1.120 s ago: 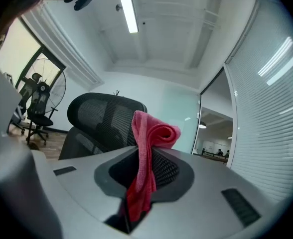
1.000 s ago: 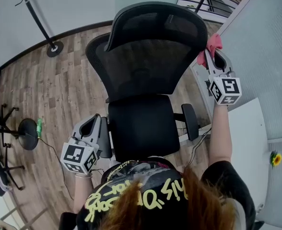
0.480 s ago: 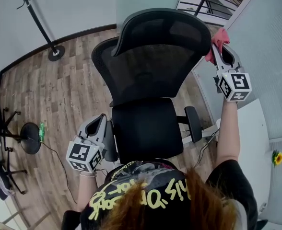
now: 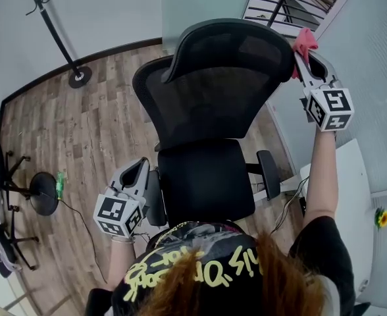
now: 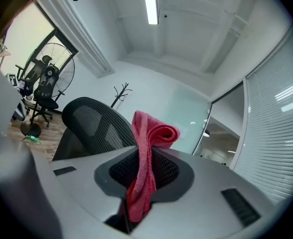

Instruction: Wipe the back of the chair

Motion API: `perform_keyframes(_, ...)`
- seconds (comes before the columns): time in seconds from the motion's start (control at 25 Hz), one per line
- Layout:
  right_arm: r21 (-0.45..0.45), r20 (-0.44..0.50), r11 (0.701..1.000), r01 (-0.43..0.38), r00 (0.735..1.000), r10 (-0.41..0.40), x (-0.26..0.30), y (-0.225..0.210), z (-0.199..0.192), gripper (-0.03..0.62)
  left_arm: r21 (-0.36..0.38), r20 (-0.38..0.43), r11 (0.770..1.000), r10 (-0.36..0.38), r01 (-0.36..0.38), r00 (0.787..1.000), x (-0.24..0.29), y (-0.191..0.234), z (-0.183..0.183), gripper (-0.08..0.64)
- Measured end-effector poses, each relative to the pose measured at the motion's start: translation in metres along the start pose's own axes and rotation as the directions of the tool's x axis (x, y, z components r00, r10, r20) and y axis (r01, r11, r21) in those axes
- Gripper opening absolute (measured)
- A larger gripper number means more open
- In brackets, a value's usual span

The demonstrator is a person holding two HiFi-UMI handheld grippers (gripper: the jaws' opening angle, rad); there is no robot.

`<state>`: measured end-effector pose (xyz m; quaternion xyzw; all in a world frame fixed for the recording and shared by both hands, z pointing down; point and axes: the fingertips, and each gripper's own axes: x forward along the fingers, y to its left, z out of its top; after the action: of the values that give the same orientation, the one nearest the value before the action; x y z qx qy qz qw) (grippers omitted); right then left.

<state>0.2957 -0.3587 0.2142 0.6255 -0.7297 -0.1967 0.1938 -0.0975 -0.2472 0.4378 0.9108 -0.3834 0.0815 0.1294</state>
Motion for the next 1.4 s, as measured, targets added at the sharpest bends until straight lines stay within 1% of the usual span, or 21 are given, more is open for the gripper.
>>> perform_keyframes(0.32,-0.017,0.020,1.000,-0.002,1.000,0.002,0.016,0.005,0.022,0.061,0.005,0.005,1.000,0.005,-0.005,1.000,-0.001,0.002,-0.001,-0.008)
perform_keyframes(0.6,-0.059,0.043,0.998,0.001,0.999,0.001,0.028,0.017,0.044,0.061,0.007,0.010,1.000,0.016,-0.017,1.000,-0.007,0.006,0.000,-0.008)
perform_keyframes(0.68,-0.093,0.044,0.996,0.008,0.999,-0.004,0.032,0.023,0.049,0.061,0.008,0.012,1.000,0.019,-0.019,1.000,-0.009,0.007,0.001,-0.008)
perform_keyframes(0.84,-0.228,0.028,0.973,0.016,1.000,-0.010,0.041,0.041,0.058,0.061,0.010,0.010,1.000,0.023,-0.023,1.000,-0.013,0.008,0.002,-0.008)
perform_keyframes(0.92,-0.259,0.035,0.966,0.005,0.999,0.004,0.045,0.052,0.063,0.061,0.012,0.009,1.000,0.027,-0.027,1.000,-0.014,0.008,0.000,-0.008)
perform_keyframes(1.12,-0.265,0.069,0.964,-0.031,0.996,0.051,0.056,0.072,0.077,0.061,0.018,0.007,0.999,0.030,-0.031,1.000,-0.017,0.008,-0.001,-0.008)
perform_keyframes(1.2,-0.284,0.077,0.958,-0.044,0.995,0.069,0.059,0.083,0.084,0.061,0.025,0.008,0.999,0.034,-0.034,0.999,-0.020,0.009,0.000,-0.008)
perform_keyframes(1.28,-0.304,0.084,0.951,-0.058,0.993,0.088,0.061,0.094,0.092,0.061,0.040,0.006,0.998,0.040,-0.041,0.999,-0.023,0.011,0.001,-0.008)
perform_keyframes(1.4,-0.302,0.104,0.949,-0.093,0.986,0.130,0.063,0.112,0.105,0.061,0.075,-0.007,0.996,0.058,-0.058,0.998,-0.026,0.013,0.000,-0.008)
